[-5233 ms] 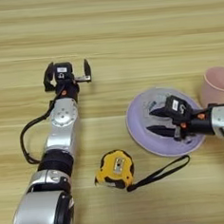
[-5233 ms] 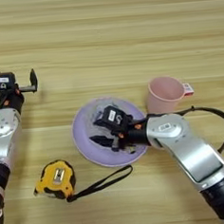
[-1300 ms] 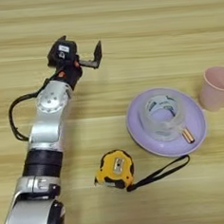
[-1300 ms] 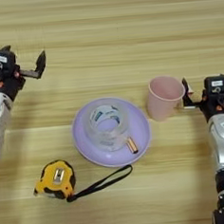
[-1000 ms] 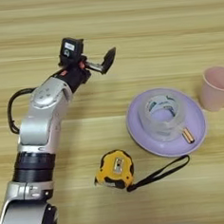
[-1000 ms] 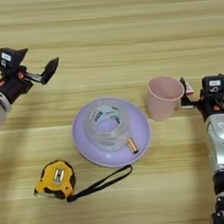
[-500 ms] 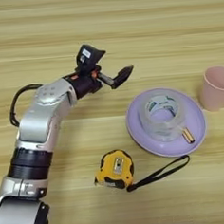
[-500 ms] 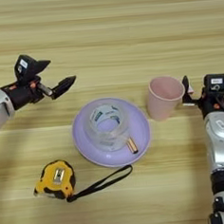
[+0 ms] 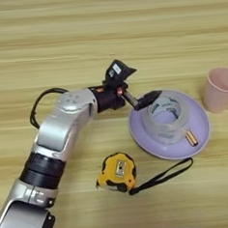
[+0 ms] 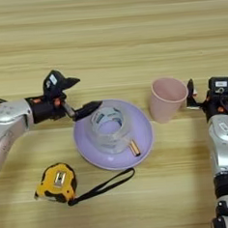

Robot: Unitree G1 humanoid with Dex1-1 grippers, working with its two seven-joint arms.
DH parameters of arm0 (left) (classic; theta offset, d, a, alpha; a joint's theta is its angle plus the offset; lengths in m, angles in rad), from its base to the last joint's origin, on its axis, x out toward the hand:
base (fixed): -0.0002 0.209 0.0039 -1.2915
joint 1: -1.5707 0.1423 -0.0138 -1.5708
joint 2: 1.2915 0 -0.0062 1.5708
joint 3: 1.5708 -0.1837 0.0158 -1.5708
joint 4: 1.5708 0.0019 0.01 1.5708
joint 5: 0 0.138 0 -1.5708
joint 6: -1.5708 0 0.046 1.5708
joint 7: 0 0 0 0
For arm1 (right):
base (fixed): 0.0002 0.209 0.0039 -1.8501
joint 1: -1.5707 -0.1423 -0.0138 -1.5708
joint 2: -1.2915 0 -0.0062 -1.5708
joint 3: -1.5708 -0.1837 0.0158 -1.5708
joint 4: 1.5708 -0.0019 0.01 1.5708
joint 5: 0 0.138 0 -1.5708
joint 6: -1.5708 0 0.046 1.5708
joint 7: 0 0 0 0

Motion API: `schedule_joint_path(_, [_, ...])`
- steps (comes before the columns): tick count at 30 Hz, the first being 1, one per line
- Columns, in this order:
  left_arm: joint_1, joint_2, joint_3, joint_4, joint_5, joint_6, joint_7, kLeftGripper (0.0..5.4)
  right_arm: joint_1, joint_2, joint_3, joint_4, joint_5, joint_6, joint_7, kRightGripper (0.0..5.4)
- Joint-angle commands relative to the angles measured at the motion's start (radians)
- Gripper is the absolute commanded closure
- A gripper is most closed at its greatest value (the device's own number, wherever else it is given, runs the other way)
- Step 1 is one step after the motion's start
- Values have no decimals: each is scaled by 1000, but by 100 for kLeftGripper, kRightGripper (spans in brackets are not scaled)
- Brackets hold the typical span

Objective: Move the objects on the table

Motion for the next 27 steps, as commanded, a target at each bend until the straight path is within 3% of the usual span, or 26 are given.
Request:
schedule_joint_path(1, [0,-8,-52,5,33,8,-8,0,9,2,-4,-5,-3,14,-6,5])
schedule_joint_path(5, [-23,-11,-74,57,60,-3,-14,0,11,5,-3,-11,-4,17,-8,5])
schedule_joint_path(13, [-84,-5,-60,162,99,-39,-21,0,18,15,3,-35,-7,25,-14,5])
schedule_joint_path(19, [-94,-2,-50,175,108,-49,-28,0,19,21,7,-42,-9,27,-11,5])
schedule_joint_path(27, [-93,-1,-82,172,133,-28,-56,0,26,29,8,-60,-8,35,-9,5])
